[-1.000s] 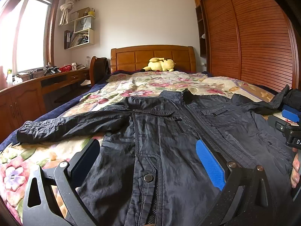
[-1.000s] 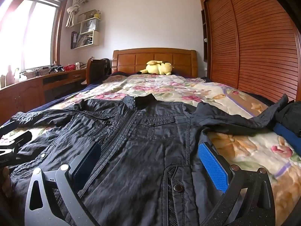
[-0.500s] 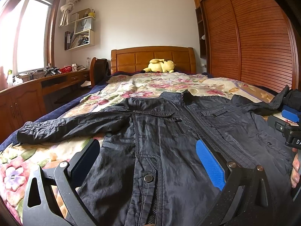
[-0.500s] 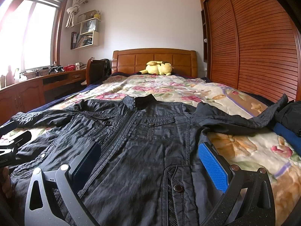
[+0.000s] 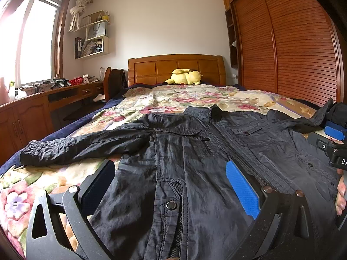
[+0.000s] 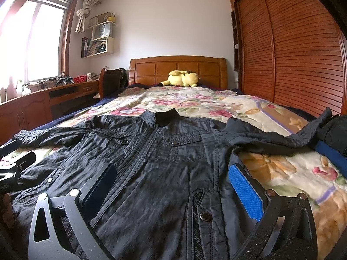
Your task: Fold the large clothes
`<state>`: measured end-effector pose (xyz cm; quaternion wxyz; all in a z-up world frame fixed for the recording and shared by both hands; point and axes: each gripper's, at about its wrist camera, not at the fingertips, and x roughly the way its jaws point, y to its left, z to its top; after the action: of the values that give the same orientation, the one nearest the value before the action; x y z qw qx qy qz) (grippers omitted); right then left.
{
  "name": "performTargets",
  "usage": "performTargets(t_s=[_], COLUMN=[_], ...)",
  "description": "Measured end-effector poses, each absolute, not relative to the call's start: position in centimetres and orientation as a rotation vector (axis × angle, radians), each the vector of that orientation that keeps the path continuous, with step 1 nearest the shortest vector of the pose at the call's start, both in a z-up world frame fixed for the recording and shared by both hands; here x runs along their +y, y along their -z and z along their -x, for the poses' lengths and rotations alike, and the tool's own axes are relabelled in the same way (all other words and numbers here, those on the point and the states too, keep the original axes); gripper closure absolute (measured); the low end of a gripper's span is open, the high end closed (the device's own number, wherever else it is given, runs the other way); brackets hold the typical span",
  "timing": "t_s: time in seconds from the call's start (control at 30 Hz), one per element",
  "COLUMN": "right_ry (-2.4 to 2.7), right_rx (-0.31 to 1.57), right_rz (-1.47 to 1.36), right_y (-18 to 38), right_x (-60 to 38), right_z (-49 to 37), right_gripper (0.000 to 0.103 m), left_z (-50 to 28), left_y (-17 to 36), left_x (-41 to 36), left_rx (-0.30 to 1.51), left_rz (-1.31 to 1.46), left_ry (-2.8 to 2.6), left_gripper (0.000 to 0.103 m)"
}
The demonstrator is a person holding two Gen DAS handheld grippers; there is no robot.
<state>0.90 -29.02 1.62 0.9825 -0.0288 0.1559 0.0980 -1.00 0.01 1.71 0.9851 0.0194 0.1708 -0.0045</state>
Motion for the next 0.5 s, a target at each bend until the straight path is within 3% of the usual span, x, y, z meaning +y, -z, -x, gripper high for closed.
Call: performTargets(t_s=[0.5], right_ry=[-0.197], right_rx=[0.313], right_rz=[0.057], right_y=[-1.57], right_x=[-29.07], right_z=[-0.91], right_gripper=[0.000], left_z=[0.99], left_y=[-1.85], left_x=[0.02], left_rx=[0.335], left_rz=[-0.038], left_ry=[0.007], left_gripper=[0.001])
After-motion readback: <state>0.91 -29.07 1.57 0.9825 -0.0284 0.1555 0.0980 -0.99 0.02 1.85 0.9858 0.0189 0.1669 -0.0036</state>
